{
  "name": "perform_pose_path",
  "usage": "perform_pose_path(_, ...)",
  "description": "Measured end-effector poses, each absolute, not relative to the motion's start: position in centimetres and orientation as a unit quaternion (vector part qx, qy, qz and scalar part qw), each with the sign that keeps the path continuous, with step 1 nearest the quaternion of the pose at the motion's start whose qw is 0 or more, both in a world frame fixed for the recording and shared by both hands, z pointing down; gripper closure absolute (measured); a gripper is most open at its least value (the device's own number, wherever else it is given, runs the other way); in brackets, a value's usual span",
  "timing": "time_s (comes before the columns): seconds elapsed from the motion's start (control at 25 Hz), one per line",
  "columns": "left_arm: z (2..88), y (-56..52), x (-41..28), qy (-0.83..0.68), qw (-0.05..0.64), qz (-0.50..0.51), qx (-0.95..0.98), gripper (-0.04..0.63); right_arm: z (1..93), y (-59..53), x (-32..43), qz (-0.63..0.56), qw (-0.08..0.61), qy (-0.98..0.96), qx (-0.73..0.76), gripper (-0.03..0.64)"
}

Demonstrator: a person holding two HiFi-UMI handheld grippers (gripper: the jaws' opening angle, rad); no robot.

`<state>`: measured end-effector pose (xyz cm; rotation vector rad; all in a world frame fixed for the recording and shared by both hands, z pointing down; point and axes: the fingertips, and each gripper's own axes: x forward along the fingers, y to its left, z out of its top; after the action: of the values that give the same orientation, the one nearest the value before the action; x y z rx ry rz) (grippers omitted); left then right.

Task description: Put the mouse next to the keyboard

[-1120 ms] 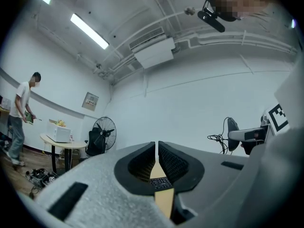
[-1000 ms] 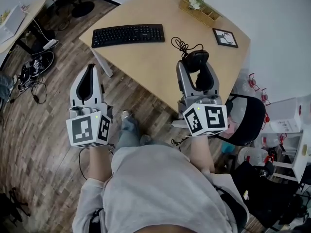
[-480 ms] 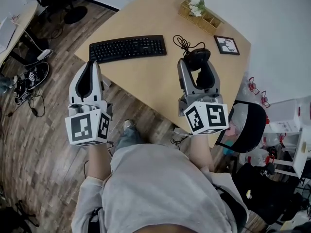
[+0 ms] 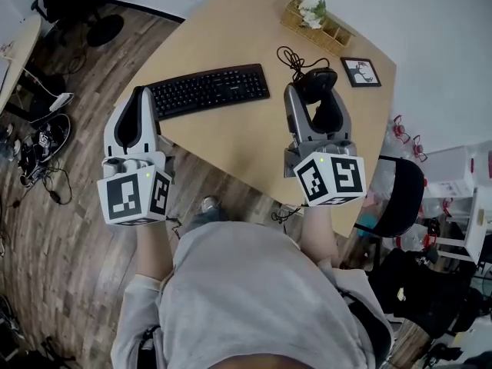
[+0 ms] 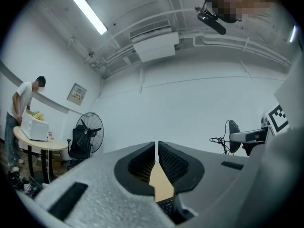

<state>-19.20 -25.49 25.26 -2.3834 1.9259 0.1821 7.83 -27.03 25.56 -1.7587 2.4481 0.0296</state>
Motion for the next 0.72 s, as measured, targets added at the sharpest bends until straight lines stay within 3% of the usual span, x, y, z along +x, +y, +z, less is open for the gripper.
perform_pose_path(0.72, 28.8, -32.2, -22.3, 0.612, -0.011, 0.054, -0.789, 0.571, 31.7, -35.1, 8.7, -0.086, 0.016, 0.782, -0.617, 0.356)
